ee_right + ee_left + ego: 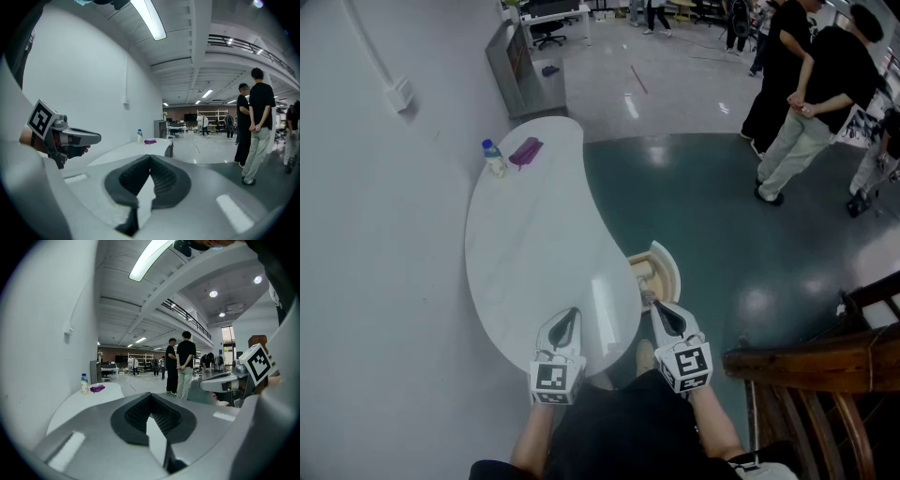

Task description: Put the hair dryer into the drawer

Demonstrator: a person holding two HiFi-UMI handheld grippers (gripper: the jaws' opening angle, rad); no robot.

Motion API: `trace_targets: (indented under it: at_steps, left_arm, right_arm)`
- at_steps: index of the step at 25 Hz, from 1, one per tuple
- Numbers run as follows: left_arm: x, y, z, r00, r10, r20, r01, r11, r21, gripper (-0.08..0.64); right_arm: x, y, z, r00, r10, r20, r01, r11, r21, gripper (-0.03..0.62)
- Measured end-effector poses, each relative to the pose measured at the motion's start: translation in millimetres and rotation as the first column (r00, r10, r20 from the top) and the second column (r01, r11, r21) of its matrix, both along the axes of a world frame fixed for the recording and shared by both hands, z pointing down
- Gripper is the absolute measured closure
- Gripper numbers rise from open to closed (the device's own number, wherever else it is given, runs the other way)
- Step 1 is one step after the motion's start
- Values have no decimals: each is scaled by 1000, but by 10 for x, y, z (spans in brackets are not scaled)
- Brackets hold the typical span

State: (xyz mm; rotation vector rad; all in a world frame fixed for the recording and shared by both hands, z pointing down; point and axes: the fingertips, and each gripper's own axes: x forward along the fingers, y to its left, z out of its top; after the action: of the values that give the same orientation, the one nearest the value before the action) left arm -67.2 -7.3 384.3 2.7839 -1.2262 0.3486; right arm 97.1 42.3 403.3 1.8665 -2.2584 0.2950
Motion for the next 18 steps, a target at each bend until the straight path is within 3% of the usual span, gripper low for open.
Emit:
trace_targets:
  at_steps: [18]
  left_arm:
    - [29, -4, 51, 1000, 2, 4, -2, 1000, -20, 552]
  right_arm:
    - [30, -9, 26, 1000, 10, 7, -10, 1000, -13, 589]
